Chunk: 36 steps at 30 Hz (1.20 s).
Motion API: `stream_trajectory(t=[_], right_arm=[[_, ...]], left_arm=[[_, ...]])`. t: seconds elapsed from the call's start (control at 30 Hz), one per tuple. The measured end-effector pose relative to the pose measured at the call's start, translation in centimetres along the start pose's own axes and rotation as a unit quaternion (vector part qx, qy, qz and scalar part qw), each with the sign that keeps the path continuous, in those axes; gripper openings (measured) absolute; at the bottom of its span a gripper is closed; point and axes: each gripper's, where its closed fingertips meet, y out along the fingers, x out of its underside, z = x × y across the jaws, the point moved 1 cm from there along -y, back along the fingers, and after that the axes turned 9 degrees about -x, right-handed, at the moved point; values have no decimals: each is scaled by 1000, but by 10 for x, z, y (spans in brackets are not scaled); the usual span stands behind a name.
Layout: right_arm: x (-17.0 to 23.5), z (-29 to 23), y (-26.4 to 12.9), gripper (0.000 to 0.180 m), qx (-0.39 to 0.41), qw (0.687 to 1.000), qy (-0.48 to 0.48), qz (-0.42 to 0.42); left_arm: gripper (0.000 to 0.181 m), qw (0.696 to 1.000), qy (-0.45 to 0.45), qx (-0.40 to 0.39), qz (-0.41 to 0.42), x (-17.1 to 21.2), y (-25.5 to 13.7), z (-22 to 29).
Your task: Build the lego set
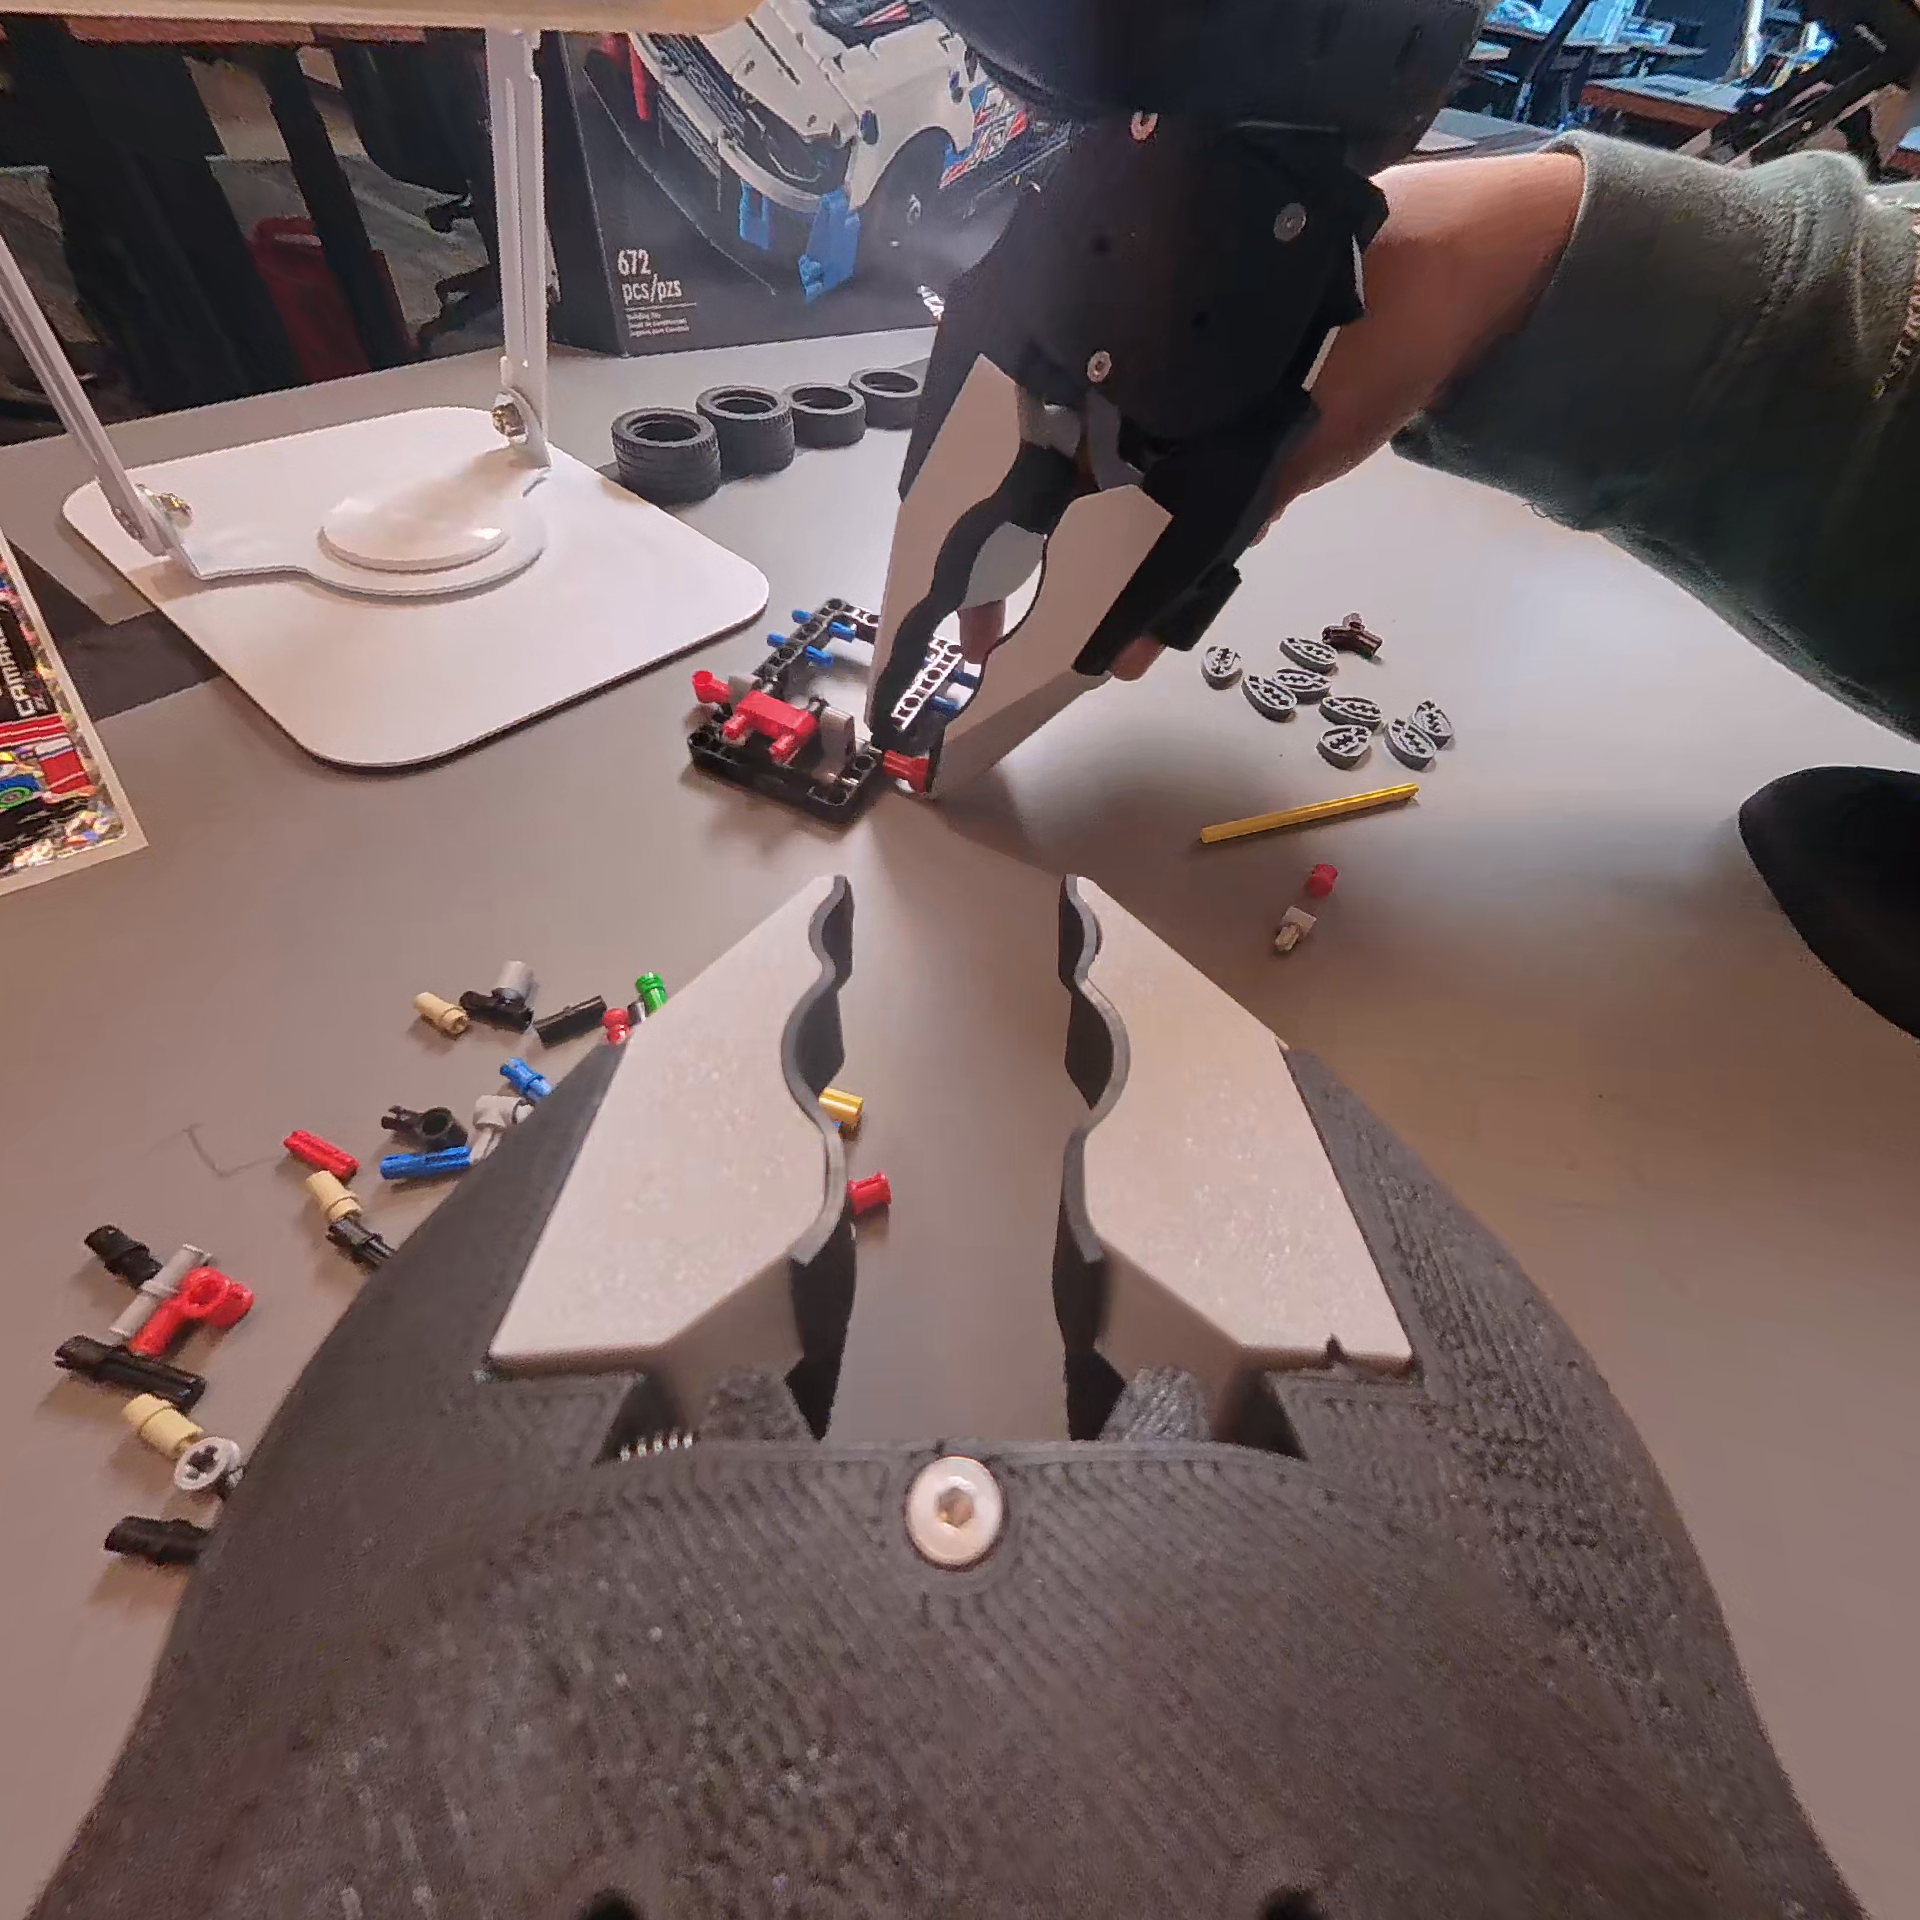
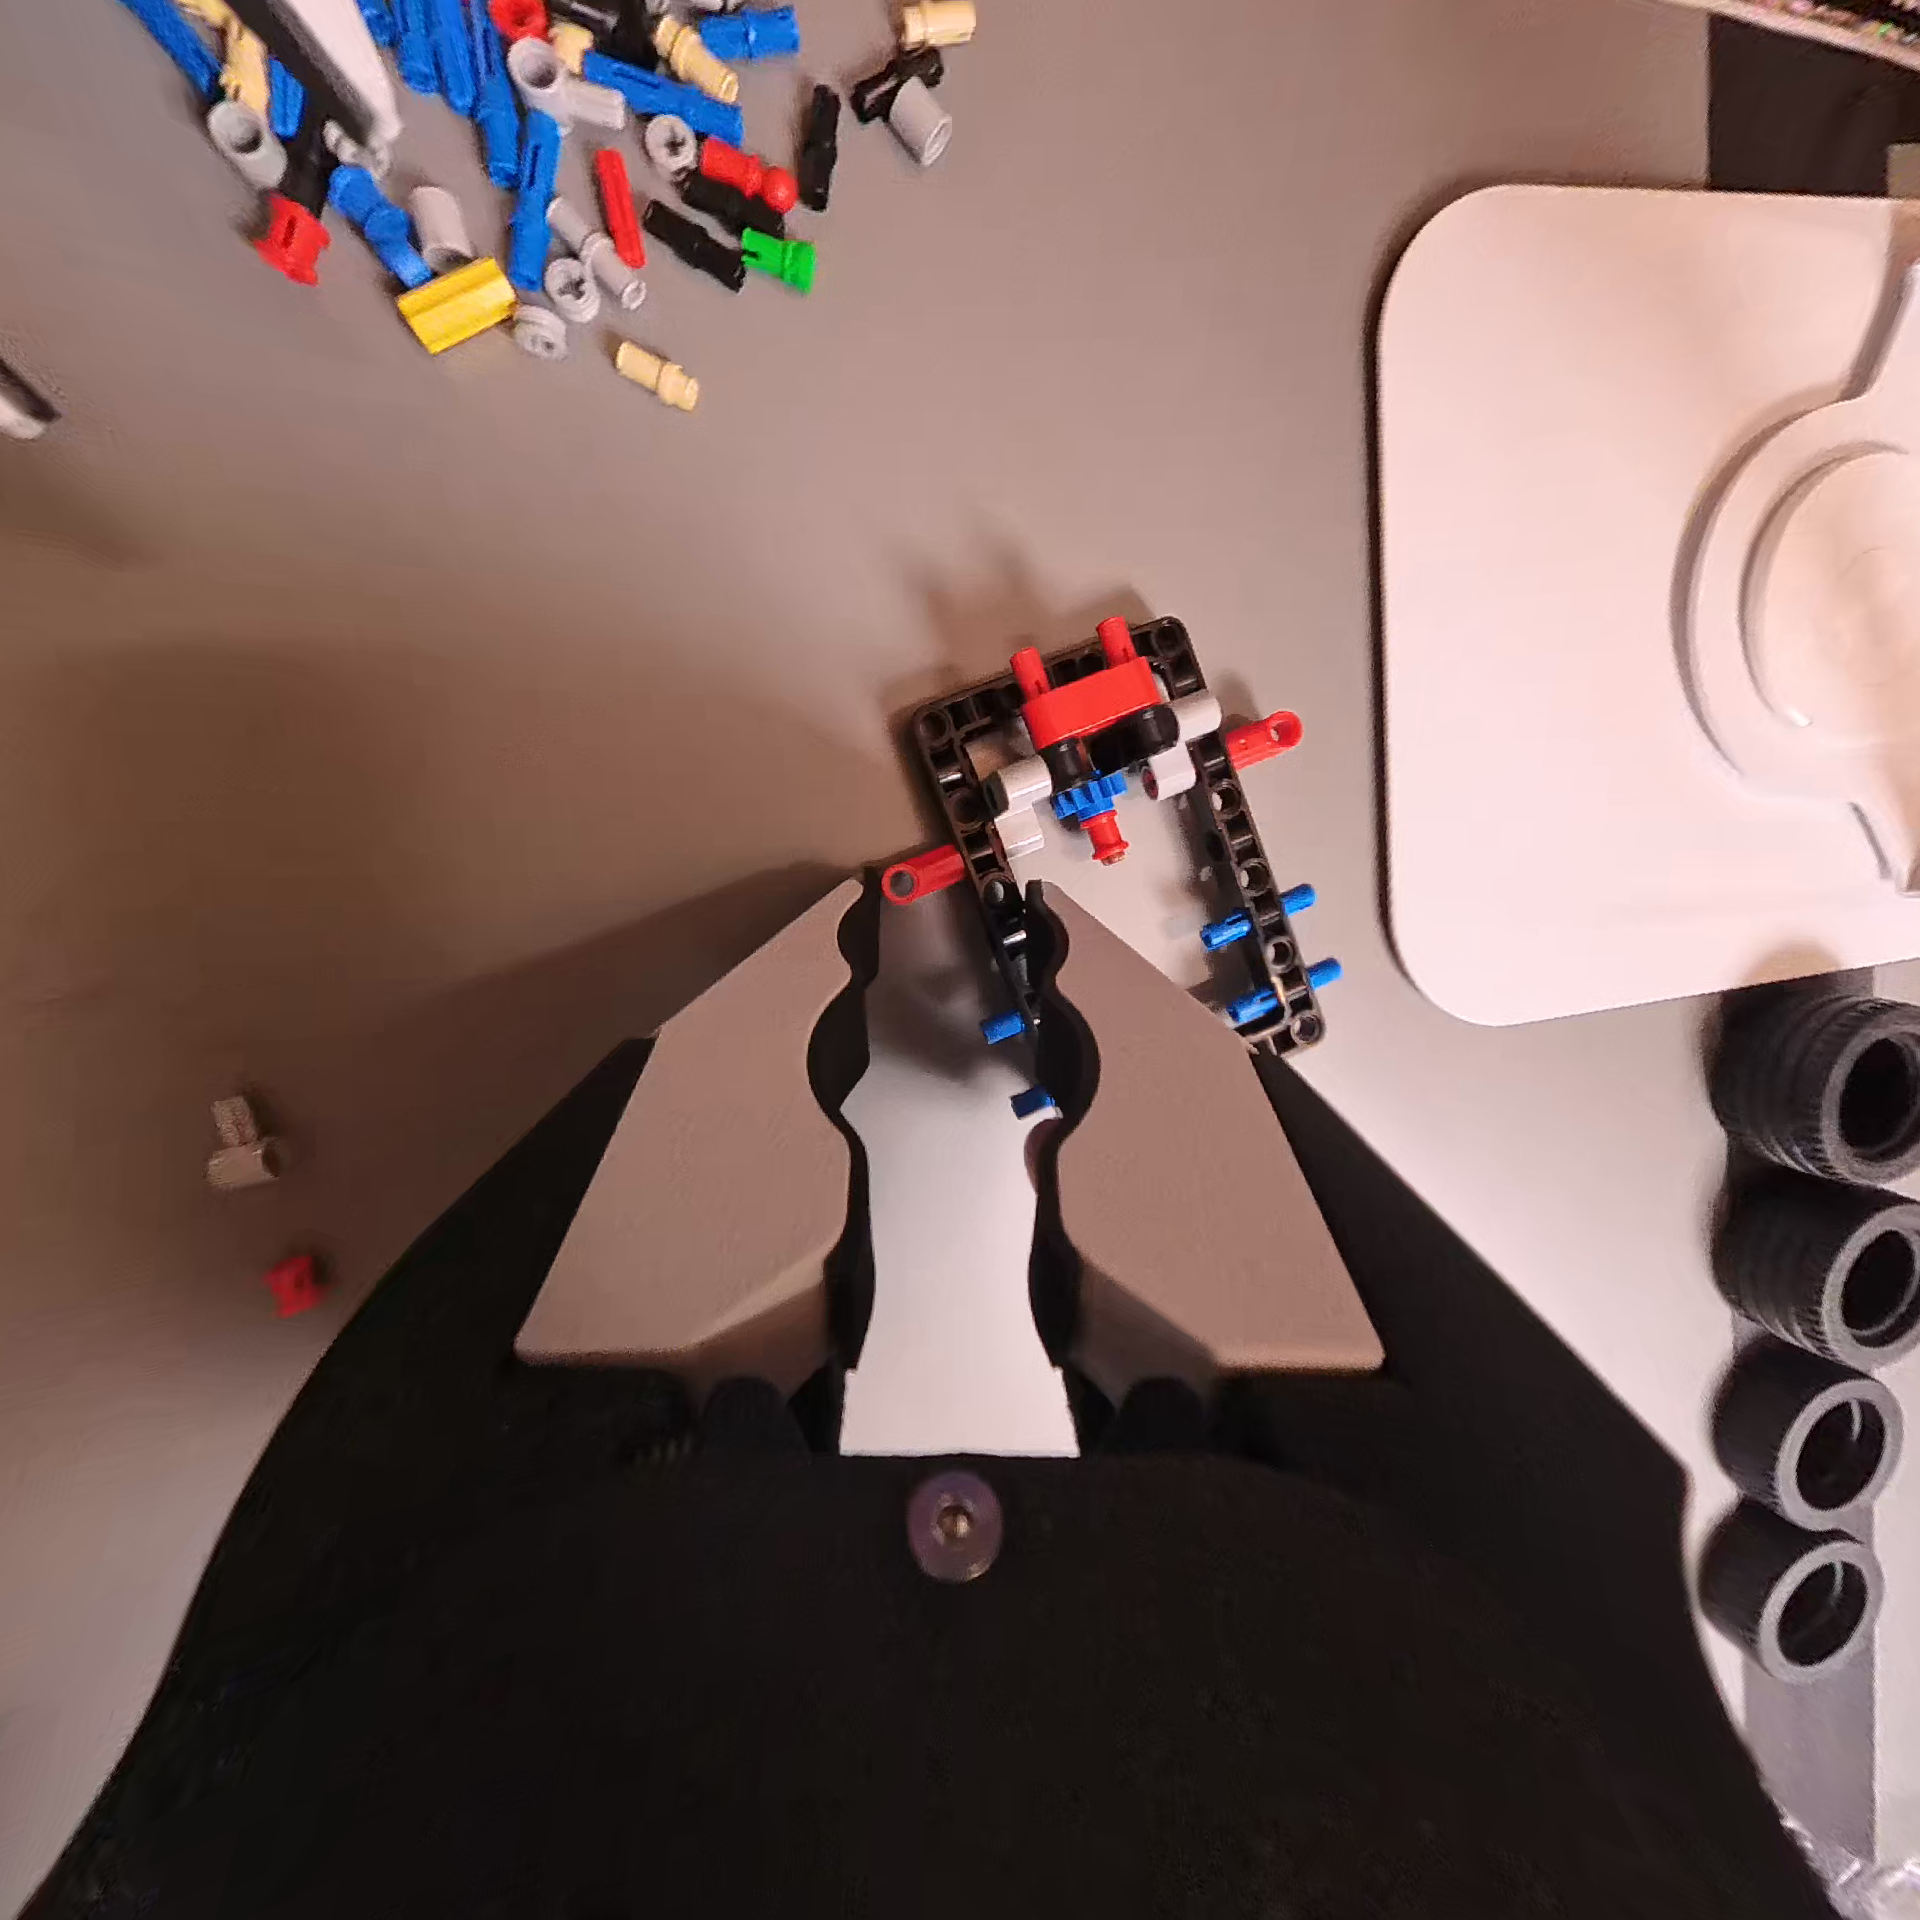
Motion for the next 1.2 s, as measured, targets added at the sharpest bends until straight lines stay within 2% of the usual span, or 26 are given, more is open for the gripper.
stream_trajectory(t=[0.03, 0.17, 0.37, 0.43, 0.53, 0.63, 0.67, 0.83, 0.97, 1.2], right_arm=[[0, 2, 0, 26, 4, 1000, 0, 3], [-2, 2, -14, 37, 15, 998, 36, 50], [-9, -27, -80, 37, 68, 960, 111, 249], [-1, -39, -101, 32, 97, 936, 147, 306], [7, -58, -127, 27, 130, 880, 207, 408], [20, -61, -146, 20, 214, 827, 205, 477], [24, -59, -148, 18, 242, 817, 194, 486], [33, -46, -145, 26, 281, 818, 174, 471], [41, -38, -147, 27, 285, 811, 186, 475], [56, -32, -150, 17, 294, 801, 209, 477]], left_arm=[[39, 1000, 1, -1, -1, 1, 0, 0], [39, 1000, 5, -5, -1, 1, 0, -1], [39, 1000, 11, -10, 12, -5, -3, -1], [39, 1000, 11, -8, 12, -5, -3, 1], [37, 999, 17, -3, 27, -9, -4, 4], [36, 997, 29, -7, 73, -23, -11, 7], [36, 995, 35, -14, 95, -30, -15, 6], [47, 984, 59, -58, 156, -51, -32, -2], [51, 985, 43, -72, 149, -46, -28, -12], [44, 989, 6, -50, 141, -43, -21, -15]])
